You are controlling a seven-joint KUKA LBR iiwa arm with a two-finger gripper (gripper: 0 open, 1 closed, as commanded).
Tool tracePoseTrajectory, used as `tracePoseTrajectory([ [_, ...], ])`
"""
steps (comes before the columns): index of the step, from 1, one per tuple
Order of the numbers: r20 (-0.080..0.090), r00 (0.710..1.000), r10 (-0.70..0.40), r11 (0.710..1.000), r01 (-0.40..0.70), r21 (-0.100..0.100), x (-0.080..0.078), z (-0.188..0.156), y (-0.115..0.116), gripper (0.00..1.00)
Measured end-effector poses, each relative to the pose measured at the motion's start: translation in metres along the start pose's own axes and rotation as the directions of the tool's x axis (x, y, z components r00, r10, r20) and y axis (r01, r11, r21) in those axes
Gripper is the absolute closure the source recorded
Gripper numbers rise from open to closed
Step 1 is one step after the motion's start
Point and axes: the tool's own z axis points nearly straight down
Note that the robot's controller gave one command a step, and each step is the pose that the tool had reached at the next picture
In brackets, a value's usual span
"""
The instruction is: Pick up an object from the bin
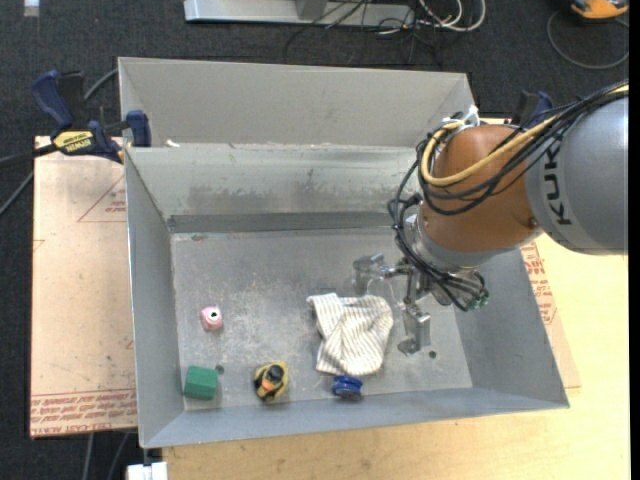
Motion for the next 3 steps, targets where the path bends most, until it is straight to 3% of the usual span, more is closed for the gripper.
tracePoseTrajectory([
  [1, -0.014, 0.997, 0.071, 0.997, -0.071, -0.008, 0.003, 0.035, 0.033, 0.00],
  [2, 0.005, 0.906, -0.423, 0.906, 0.423, 0.001, -0.004, 0.064, 0.005, 0.00],
  [3, -0.008, 0.997, 0.079, 0.997, -0.080, -0.006, 0.006, 0.063, 0.025, 1.00],
])
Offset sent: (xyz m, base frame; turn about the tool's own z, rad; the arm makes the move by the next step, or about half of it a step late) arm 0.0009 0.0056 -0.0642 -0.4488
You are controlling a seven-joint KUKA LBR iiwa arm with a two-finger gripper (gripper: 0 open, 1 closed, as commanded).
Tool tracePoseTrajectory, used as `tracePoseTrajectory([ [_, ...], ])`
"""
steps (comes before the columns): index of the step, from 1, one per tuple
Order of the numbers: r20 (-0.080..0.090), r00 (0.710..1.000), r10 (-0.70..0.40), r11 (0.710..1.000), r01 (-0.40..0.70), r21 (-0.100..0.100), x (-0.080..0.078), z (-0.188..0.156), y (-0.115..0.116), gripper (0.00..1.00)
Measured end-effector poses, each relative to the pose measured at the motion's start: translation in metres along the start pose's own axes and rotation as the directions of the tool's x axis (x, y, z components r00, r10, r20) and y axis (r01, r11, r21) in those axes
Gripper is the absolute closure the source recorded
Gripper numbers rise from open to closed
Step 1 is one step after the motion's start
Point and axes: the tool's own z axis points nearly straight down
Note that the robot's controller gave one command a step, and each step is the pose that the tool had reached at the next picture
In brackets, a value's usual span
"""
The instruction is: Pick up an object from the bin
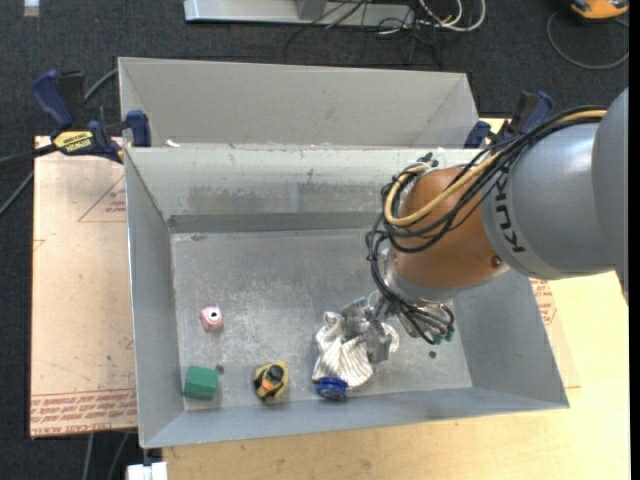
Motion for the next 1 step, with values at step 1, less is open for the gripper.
tracePoseTrajectory([
  [1, 0.000, 1.000, -0.001, 1.000, 0.001, 0.000, 0.0000, 0.0000, -0.0001, 1.00],
])
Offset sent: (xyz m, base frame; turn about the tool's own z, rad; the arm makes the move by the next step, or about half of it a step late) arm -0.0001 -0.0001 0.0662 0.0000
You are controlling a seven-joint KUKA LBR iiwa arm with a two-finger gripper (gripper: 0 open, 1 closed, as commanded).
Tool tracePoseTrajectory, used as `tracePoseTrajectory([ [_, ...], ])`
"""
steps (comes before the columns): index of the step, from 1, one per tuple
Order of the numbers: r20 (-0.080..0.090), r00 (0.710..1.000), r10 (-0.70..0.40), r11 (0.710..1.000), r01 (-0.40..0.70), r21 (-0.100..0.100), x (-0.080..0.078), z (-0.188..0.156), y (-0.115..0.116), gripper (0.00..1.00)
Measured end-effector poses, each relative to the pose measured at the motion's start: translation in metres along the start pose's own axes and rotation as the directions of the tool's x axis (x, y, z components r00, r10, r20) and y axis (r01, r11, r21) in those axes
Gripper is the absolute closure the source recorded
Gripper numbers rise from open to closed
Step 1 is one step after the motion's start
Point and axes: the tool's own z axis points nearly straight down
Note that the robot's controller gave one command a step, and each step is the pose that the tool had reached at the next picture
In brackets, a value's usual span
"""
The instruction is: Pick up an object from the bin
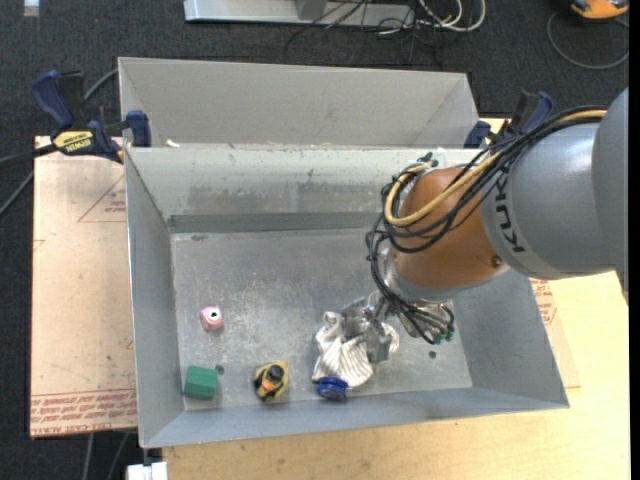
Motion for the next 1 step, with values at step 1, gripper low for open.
tracePoseTrajectory([
  [1, -0.004, 1.000, 0.000, 1.000, 0.000, -0.002, 0.0009, -0.0027, 0.0005, 1.00],
])
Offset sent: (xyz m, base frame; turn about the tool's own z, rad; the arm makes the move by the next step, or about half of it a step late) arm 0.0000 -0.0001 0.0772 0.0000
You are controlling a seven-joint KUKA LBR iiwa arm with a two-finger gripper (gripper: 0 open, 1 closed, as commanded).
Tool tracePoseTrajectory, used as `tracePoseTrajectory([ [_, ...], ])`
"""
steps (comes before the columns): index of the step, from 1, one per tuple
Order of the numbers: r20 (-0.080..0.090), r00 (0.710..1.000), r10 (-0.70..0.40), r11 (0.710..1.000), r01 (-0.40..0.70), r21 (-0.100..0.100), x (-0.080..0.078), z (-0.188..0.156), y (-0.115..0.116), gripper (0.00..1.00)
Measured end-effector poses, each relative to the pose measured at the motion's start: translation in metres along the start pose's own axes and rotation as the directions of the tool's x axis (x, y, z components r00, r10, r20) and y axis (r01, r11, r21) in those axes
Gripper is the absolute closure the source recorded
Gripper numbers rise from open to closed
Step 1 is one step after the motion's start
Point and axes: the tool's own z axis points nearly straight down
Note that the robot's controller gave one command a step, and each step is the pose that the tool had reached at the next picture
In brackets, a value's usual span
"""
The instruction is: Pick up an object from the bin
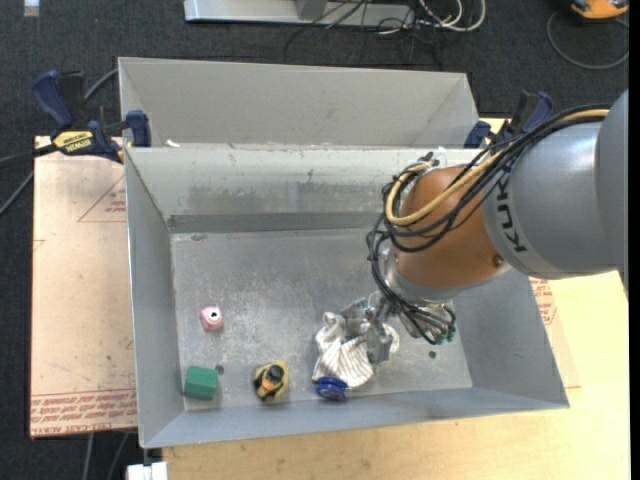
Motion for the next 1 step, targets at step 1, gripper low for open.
tracePoseTrajectory([
  [1, -0.008, 1.000, 0.000, 1.000, 0.000, -0.004, 0.0025, -0.0179, 0.0016, 1.00],
])
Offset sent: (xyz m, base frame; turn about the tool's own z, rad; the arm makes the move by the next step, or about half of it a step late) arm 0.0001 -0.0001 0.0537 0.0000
